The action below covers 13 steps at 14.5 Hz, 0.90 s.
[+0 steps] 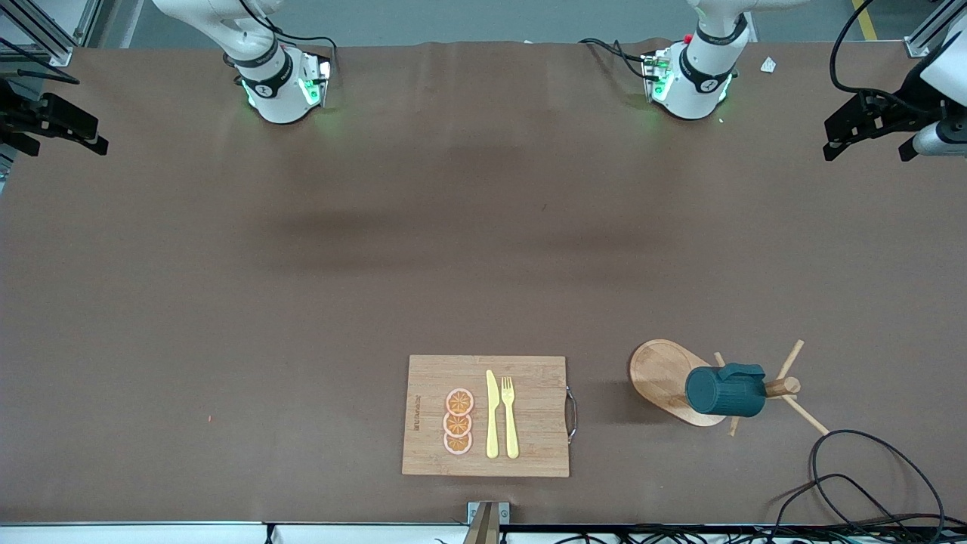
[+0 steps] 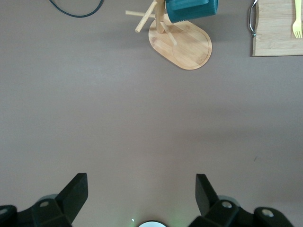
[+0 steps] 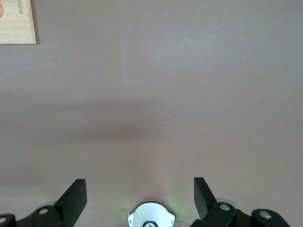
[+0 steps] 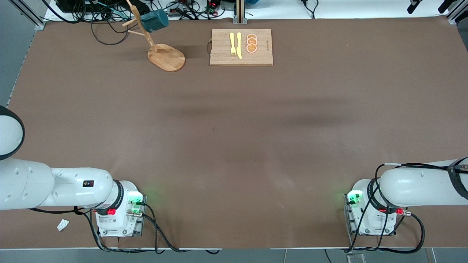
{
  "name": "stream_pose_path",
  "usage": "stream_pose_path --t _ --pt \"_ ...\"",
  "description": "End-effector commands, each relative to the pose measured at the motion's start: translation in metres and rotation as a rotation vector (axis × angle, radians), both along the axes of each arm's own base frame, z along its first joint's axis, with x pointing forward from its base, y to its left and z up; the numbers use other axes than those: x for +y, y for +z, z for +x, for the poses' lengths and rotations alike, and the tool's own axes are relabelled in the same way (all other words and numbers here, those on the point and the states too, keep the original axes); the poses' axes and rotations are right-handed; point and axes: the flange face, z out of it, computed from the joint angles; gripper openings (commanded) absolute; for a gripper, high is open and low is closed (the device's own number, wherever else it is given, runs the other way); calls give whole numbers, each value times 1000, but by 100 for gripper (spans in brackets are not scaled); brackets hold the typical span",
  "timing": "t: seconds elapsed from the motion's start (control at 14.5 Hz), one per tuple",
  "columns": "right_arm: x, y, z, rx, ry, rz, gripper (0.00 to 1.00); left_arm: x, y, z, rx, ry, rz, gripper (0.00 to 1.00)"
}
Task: Transfer cup from left to right arm and place
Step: 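Move the left gripper toward the teal mug on the wooden stand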
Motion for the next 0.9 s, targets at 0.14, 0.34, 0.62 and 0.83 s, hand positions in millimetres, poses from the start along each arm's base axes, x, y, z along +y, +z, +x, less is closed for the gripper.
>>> stream_pose_path --t 0.14,0.34,0.62,0.83 --pt "3 2 -8 -5 16 5 100 0 4 2 6 6 14 100" --pt "3 2 -8 -5 16 5 100 1 -9 37 14 11 -2 100" --pt "3 1 -8 -2 14 5 100 -2 -58 87 -8 18 -18 100" --pt "3 2 -8 -4 16 5 100 -16 -81 115 -63 205 -47 100"
